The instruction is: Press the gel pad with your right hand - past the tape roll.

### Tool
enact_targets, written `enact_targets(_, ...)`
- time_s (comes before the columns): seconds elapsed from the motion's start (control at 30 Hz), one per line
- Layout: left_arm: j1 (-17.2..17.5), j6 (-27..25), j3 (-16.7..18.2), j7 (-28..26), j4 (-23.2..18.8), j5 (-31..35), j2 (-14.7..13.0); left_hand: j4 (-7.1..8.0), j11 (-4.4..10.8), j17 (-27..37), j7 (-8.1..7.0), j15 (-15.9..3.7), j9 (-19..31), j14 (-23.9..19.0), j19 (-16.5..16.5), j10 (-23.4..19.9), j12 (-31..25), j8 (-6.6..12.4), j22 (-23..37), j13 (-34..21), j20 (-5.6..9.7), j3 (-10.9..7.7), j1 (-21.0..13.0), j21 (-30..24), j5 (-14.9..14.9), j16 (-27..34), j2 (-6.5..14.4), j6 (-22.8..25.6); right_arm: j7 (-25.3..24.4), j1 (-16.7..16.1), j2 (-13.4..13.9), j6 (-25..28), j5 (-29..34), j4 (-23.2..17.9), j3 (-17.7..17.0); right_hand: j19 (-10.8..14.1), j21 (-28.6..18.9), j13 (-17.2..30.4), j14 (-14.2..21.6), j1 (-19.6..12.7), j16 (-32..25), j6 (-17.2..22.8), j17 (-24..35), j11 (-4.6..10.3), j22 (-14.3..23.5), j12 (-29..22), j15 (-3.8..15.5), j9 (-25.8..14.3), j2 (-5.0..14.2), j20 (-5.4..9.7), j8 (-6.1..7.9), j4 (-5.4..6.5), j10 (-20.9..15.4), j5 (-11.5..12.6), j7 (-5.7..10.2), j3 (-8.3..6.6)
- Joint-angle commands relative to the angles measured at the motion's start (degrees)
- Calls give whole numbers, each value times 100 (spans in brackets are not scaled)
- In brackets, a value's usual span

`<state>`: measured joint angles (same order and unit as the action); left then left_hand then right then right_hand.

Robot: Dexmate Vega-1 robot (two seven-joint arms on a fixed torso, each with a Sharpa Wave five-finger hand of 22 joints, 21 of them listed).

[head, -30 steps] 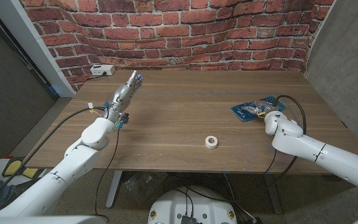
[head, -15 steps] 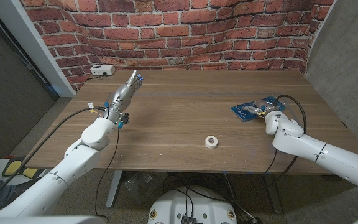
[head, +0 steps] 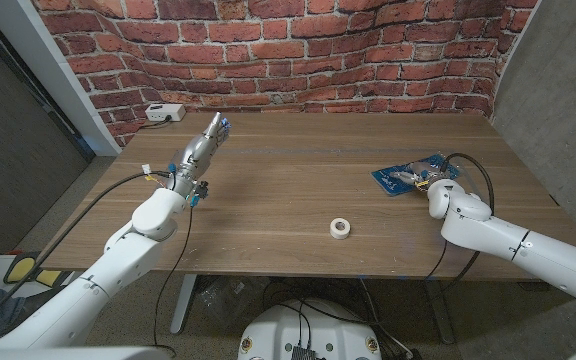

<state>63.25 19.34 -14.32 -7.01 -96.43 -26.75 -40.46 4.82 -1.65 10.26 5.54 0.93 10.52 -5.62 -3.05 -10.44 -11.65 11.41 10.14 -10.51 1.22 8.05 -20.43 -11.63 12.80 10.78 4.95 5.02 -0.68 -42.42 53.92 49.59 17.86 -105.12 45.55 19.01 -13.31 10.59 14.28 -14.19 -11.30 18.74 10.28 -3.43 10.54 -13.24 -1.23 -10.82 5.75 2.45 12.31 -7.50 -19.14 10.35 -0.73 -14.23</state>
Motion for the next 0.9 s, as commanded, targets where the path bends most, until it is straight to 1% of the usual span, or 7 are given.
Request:
enact_targets(0.03, 49, -2, 32, -24, -42, 5, -15, -4, 41, 13, -23, -9, 11, -25, -13, -34, 11, -8, 13, -20, -48, 55, -28, 12, 6, -6, 1, 40, -136, -54, 47, 25, 62, -140, -113, 44, -24, 3, 59, -11, 15, 54, 9, 2, 17, -1, 8, -30, -19, 46, 3, 25, -36, -18, 12, -24)
enact_targets(0.53, 94, 56, 61, -5, -36, -15, -14, -1, 38, 13, -26, -10, 11, -22, -16, -37, 12, -11, 14, -21, -57, 63, -43, 11, 3, -8, 19, 41, -286, -150, 92, 146, 104, -328, -217, 48, -15, 4, 60, -44, 30, 51, 4, -12, 17, 4, 5, -31, -14, 34, -9, 8, -43, -13, 2, -42)
enact_targets(0.9, 137, 62, 91, 10, -62, -31, -41, -1, 30, 13, -27, -18, 11, -26, -10, -38, 13, -13, 14, -21, -66, 67, -54, 12, 1, -7, 33, 38, -462, -269, 121, 119, 82, -448, -337, 57, -11, 4, 73, -58, 35, 43, 3, -5, 17, 7, 3, -31, -18, 32, -20, 1, -53, -13, 11, -49)
